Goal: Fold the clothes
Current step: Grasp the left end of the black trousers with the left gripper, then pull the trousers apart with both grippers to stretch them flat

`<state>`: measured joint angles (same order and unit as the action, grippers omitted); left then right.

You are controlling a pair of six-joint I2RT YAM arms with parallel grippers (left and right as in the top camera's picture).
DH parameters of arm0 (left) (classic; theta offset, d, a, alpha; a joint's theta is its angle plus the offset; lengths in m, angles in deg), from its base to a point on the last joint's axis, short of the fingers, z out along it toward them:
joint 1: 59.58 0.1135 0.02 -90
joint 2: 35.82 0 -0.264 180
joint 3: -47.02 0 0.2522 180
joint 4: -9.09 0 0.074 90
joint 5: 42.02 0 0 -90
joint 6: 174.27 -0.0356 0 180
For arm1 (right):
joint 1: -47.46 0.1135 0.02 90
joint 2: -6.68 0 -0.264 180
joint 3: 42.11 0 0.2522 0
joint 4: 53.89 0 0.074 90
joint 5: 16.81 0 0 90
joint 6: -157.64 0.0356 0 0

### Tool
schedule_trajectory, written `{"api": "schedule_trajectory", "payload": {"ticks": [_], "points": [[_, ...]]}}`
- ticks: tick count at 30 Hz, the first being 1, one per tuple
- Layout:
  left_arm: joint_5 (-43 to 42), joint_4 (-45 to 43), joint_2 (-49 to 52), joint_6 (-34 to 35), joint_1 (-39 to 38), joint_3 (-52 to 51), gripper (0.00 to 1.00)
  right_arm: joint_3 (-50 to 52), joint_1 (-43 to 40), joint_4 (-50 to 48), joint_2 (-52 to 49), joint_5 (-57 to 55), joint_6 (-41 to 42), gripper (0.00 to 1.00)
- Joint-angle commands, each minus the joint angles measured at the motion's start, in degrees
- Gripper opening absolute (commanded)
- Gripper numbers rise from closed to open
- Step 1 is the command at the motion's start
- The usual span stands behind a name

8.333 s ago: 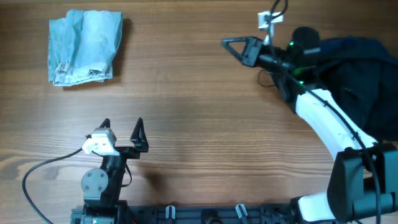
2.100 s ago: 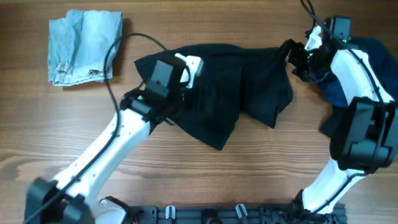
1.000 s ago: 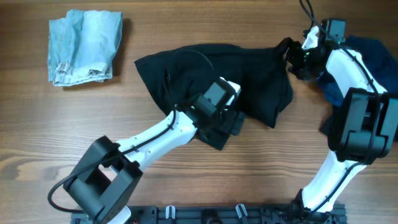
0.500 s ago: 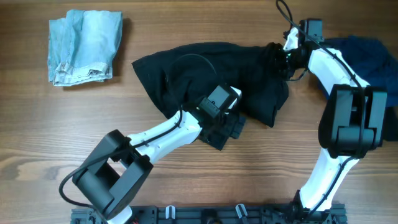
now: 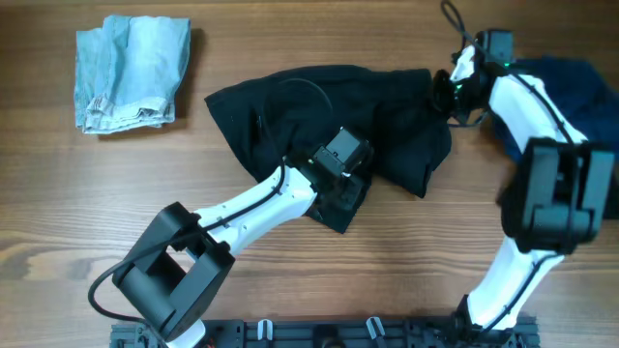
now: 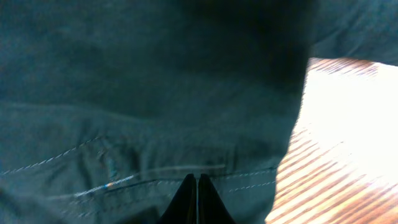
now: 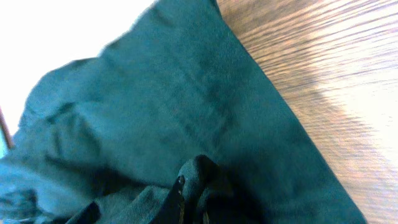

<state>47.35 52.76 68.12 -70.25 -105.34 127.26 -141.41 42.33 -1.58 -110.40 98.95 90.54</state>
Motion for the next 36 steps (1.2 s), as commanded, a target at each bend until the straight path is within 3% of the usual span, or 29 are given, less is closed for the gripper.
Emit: {"api": "schedule_trajectory", "payload": {"ticks": [1, 7, 10, 11, 12, 13, 15, 17, 20, 33, 36], "points": [[2.89, 2.32, -0.2, -0.13, -0.09, 1.27, 0.04, -1.09, -0.44, 2.71, 7.04, -2.45, -1.2, 0.04], [2.73, 7.26, -2.38, 1.44, -0.11, 1.27, 0.04, -1.09, -0.42, 10.14, 14.53, -6.91, -1.86, 0.04], [-1.42, 9.92, -4.22, 1.49, -0.15, 1.27, 0.04, -1.09, -0.44, 14.56, 16.92, -11.43, -1.9, 0.04], [-4.09, 10.58, -4.7, 1.64, -0.15, 1.27, 0.24, -1.09, -0.42, 15.54, 17.31, -11.96, -1.99, 0.04], [-8.09, 11.06, -5.01, 1.64, -0.15, 1.27, 0.58, -1.09, -0.42, 16.24, 17.62, -12.02, -1.97, 0.04], [-10.8, 11.45, -5.01, 1.66, -0.15, 1.27, 0.72, -1.09, -0.42, 16.39, 17.68, -12.02, -2.01, 0.04], [-12.63, 12.85, -4.94, 3.04, -0.15, 1.25, 0.75, -1.09, -0.44, 16.33, 17.68, -12.02, -2.01, 0.04], [-12.63, 16.11, -4.94, 3.08, -0.15, 1.25, 0.89, -1.09, -0.44, 15.91, 17.68, -12.02, -1.99, 0.04], [-11.85, 20.28, -4.79, 0.5, -0.26, 1.25, 0.98, -1.09, -0.42, 15.06, 17.68, -12.0, -1.95, 0.04], [5.01, 15.96, -3.37, -4.7, -8.76, 1.25, 1.0, -1.09, -0.42, 13.03, 17.68, -11.56, -1.97, 0.04], [5.73, 15.96, -2.38, -4.85, -10.21, 1.25, 1.0, -1.09, -0.44, 13.07, 17.68, -11.58, -1.99, 0.04]]}}
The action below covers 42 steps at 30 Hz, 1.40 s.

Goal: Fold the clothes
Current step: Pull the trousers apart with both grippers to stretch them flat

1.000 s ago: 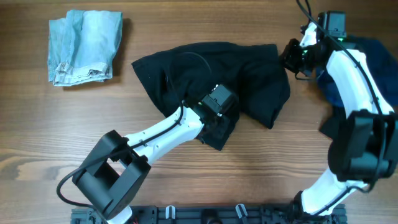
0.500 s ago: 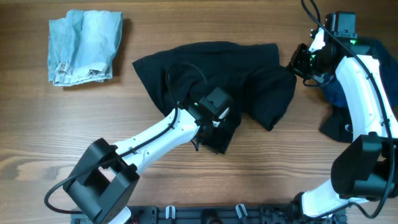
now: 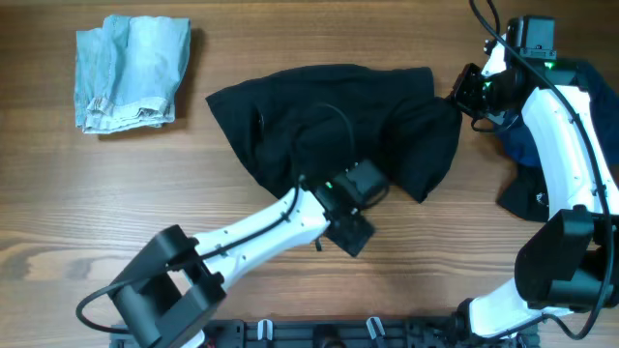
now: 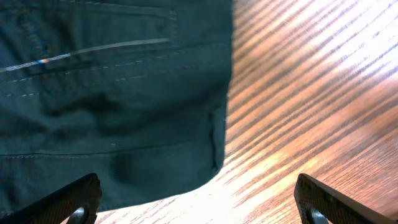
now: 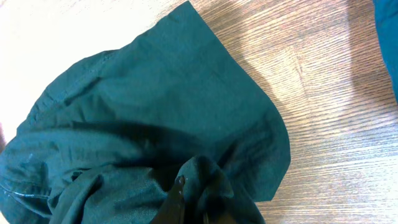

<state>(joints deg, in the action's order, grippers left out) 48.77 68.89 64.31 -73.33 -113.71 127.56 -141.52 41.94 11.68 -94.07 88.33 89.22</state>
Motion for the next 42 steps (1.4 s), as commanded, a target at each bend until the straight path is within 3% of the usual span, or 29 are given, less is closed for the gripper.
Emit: {"api": "schedule_trajectory", "payload": {"ticks": [1, 12, 14, 20, 23, 24, 27, 33, 42], "points": [[4.63, -0.2, 2.01, -1.77, -1.99, 0.94, 1.0, -0.98, -0.04, -0.2, 1.36, -0.94, -0.68, 0.04], [9.84, -1.75, 9.18, -1.77, -2.05, 0.94, 0.99, -0.98, -0.02, -0.26, 1.36, -0.11, -0.76, 0.04], [9.86, -2.12, 9.18, -1.77, -2.05, 0.94, 0.94, -0.98, -0.02, -0.24, 1.36, -0.11, -0.79, 0.04], [10.88, -3.21, 9.18, -1.79, -2.05, 0.94, 0.56, -0.98, -0.02, -0.13, 1.36, -0.11, -0.83, 0.04], [10.88, -2.95, 9.16, -1.77, -2.05, 0.96, 0.2, -0.98, -0.04, 0.09, 1.36, -0.11, -0.81, 0.05], [10.88, -2.6, 9.16, -1.75, -2.05, 0.96, 0.04, -0.98, -0.02, 0.28, 1.36, -0.11, -0.81, 0.04], [11.63, 0.57, 8.66, -0.68, -2.05, 1.11, 0.04, -0.98, -0.02, 1.29, 1.36, -0.13, -0.85, 0.04], [14.12, 8.41, 0.9, 8.04, -1.88, 1.86, 0.04, -0.98, -0.04, 3.04, 2.95, -0.94, -0.5, 0.04], [16.46, 17.25, -14.23, 9.29, 5.86, 1.86, 0.04, -0.98, -0.02, 10.51, 8.52, -7.02, -0.57, 0.04]]}}
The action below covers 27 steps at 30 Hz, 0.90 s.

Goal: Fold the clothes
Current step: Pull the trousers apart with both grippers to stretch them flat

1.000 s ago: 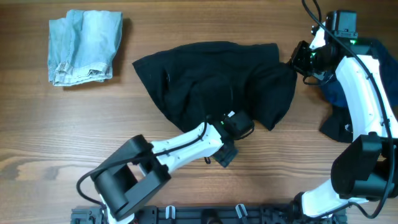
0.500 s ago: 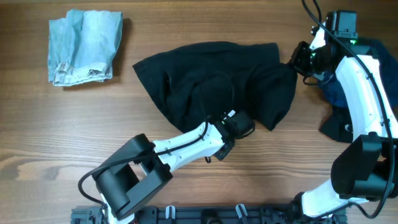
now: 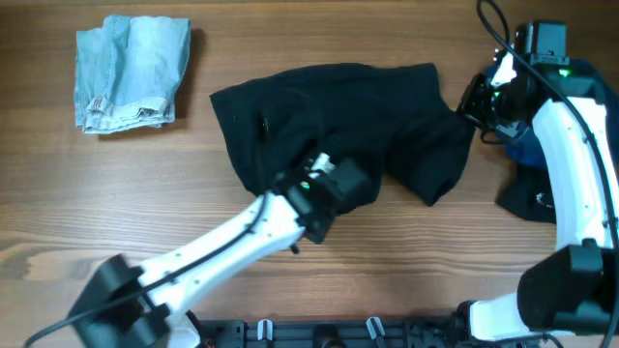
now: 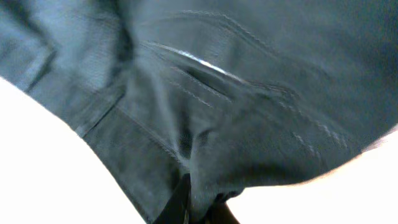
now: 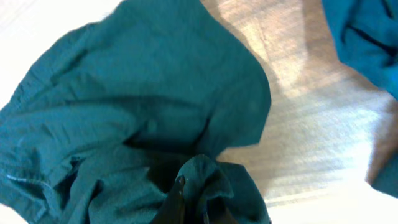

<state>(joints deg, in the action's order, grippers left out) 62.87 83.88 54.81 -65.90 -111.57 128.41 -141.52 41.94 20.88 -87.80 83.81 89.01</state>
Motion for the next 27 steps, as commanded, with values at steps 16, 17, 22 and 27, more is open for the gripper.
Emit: {"api": "schedule_trajectory", "payload": {"ticks": [16, 17, 22, 27], "points": [[2.34, 6.47, -20.68, 2.05, 19.93, 1.01, 0.04, -0.98, -0.02, 6.08, 11.08, -6.25, -0.24, 0.04], [2.36, 6.4, -21.07, 2.08, 20.55, 1.03, 0.04, -0.98, -0.02, 6.12, 12.28, -6.49, -0.31, 0.04], [2.14, 4.9, -23.93, 4.66, 21.88, 1.07, 0.04, -0.98, -0.02, 8.79, 16.15, -6.58, -0.15, 0.04], [2.4, 4.33, -29.24, 4.63, 21.9, 1.38, 0.04, -0.98, -0.02, 8.96, 20.65, -6.6, -0.2, 0.04]]}}
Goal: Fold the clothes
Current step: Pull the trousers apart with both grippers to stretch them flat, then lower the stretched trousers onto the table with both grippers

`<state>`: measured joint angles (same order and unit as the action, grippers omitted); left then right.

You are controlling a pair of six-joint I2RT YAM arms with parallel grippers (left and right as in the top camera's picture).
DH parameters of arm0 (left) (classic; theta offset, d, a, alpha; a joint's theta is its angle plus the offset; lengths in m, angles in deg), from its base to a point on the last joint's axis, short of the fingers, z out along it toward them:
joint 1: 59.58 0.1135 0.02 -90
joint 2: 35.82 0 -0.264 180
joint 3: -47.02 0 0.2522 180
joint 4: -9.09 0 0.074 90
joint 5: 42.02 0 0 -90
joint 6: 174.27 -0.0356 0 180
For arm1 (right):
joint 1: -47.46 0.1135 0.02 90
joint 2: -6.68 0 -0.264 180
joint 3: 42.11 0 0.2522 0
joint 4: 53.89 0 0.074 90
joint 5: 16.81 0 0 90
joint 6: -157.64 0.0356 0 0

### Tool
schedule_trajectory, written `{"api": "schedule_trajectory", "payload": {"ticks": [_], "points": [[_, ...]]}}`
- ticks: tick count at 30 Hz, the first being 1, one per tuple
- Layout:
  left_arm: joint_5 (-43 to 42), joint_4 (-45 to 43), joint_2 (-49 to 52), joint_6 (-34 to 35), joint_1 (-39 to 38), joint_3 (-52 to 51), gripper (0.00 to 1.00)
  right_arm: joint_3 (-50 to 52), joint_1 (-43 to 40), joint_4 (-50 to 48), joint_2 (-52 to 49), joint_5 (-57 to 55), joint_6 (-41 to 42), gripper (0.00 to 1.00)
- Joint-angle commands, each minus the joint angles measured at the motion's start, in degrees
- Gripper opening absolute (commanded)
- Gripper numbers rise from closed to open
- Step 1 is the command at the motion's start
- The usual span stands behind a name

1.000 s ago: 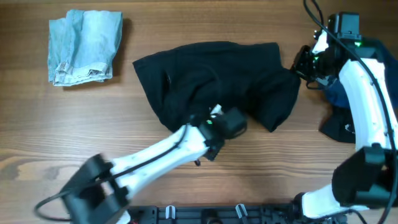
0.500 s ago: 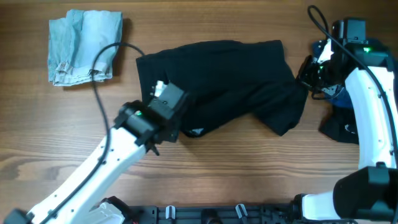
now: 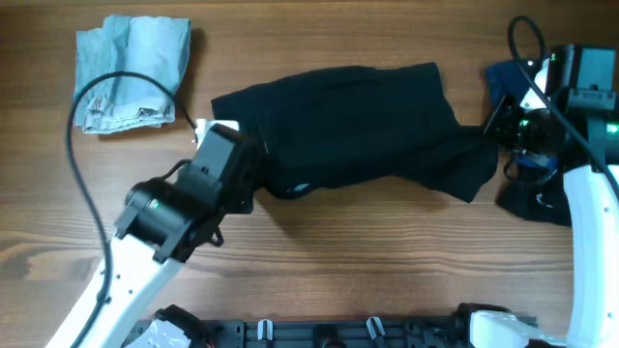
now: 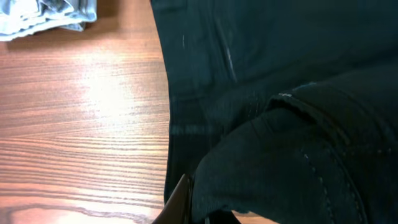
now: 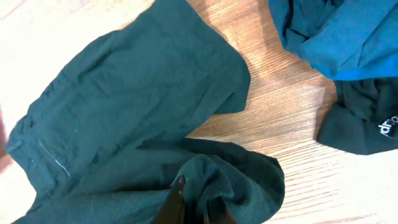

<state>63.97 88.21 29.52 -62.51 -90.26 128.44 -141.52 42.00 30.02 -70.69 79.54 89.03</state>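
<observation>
A pair of black trousers (image 3: 358,126) lies stretched across the middle of the table, left to right. My left gripper (image 3: 253,174) is shut on its left end, the dark cloth (image 4: 280,162) bunched over the fingers in the left wrist view. At the far right my right gripper (image 3: 490,135) is shut on the other end, where the fabric (image 5: 205,174) is gathered between its fingers. A folded light-blue garment (image 3: 131,70) sits at the back left.
A heap of blue cloth (image 3: 513,82) and a black piece with white print (image 3: 537,198) lie at the right edge, just behind my right arm. Bare wooden table (image 3: 387,251) runs along the front.
My left gripper has moved left with the trousers' end, from near the middle to the left part of the table. My right gripper shifted further right. The trousers now lie longer and flatter.
At first the trousers lay crumpled, my left gripper shut on a front corner and my right shut on the right end. Then the left stood open above that corner. It was then shut on the cloth again, and both ends now sit wide apart.
</observation>
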Motion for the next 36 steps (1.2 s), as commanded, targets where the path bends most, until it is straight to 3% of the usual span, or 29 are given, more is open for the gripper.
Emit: {"api": "schedule_trajectory", "payload": {"ticks": [1, 9, 19, 30, 36], "points": [[1.55, -0.02, -4.72, 1.25, 0.59, 1.36, 0.04, -0.98, -0.09, -0.28, 4.15, -2.34, -0.5, 0.04], [7.87, -5.01, -5.84, 1.05, 0.59, 1.36, 0.04, -0.96, -0.09, -5.84, 2.89, -1.62, -1.66, 0.04], [18.01, -17.51, 8.79, 0.98, 1.46, 1.36, 0.04, -0.96, -0.09, -13.77, -9.77, 1.18, -0.07, 0.04], [14.25, -28.17, 21.99, 0.98, 13.6, 1.36, 0.04, 0.11, 0.63, -26.62, -18.1, 1.55, -0.37, 0.04], [10.99, -32.7, 25.0, 0.96, 15.21, 1.36, 0.04, 2.67, 1.88, -33.11, -22.93, 1.36, -0.37, 0.04]]}}
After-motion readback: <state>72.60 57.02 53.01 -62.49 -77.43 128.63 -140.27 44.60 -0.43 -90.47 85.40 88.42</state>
